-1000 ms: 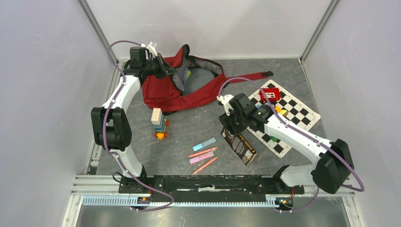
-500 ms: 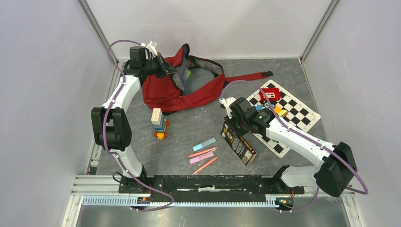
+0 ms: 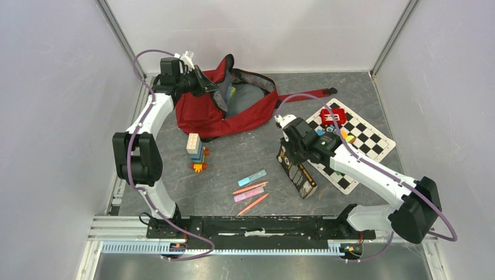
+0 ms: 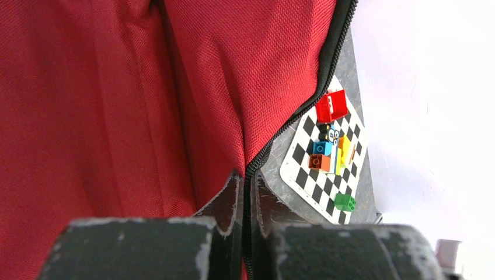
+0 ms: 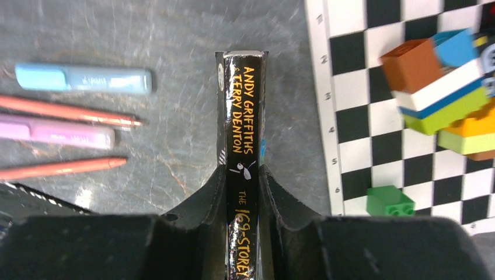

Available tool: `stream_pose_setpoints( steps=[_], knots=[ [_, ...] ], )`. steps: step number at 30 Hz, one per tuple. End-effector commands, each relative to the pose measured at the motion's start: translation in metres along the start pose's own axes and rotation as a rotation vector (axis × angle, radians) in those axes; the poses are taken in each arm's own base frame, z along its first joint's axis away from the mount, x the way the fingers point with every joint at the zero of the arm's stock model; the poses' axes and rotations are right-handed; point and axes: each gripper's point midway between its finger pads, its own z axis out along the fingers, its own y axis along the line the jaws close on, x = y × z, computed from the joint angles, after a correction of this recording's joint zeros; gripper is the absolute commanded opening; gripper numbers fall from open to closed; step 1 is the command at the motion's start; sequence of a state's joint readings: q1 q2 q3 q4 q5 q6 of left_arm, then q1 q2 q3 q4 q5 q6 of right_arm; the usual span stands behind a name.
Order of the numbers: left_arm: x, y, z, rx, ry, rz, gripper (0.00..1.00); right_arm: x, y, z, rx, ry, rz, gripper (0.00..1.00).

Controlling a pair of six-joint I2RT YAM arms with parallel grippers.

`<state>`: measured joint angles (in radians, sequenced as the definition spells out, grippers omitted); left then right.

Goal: Pack the student bag
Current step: Pick up the book from the center of the board, then place the book in the student bag.

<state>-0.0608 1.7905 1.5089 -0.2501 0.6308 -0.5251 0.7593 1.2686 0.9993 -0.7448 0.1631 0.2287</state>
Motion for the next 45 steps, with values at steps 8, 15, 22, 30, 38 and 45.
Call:
stream_pose_setpoints(
  steps=[8,15,22,30,38,45],
  knots=[
    [-0.020,-0.026,-0.023,0.032,-0.079,0.087,0.02,-0.190,-0.033,-0.079,0.159,-0.590,0.257,0.00],
    [-0.023,-0.031,-0.032,0.025,-0.093,0.111,0.02,-0.281,-0.035,-0.057,0.001,-0.784,0.461,0.00],
    [-0.019,-0.032,-0.037,0.018,-0.085,0.121,0.02,-0.338,-0.044,-0.021,-0.144,-0.813,0.657,0.00],
    [-0.021,-0.036,-0.038,0.025,-0.086,0.116,0.02,-0.359,-0.040,0.013,-0.271,-0.822,0.823,0.00],
    [-0.018,-0.036,-0.039,0.029,-0.082,0.109,0.02,-0.380,-0.030,0.039,-0.364,-0.802,0.962,0.00],
    [-0.020,-0.040,-0.039,0.040,-0.089,0.102,0.02,-0.374,-0.027,0.071,-0.350,-0.732,1.028,0.00]
  ],
)
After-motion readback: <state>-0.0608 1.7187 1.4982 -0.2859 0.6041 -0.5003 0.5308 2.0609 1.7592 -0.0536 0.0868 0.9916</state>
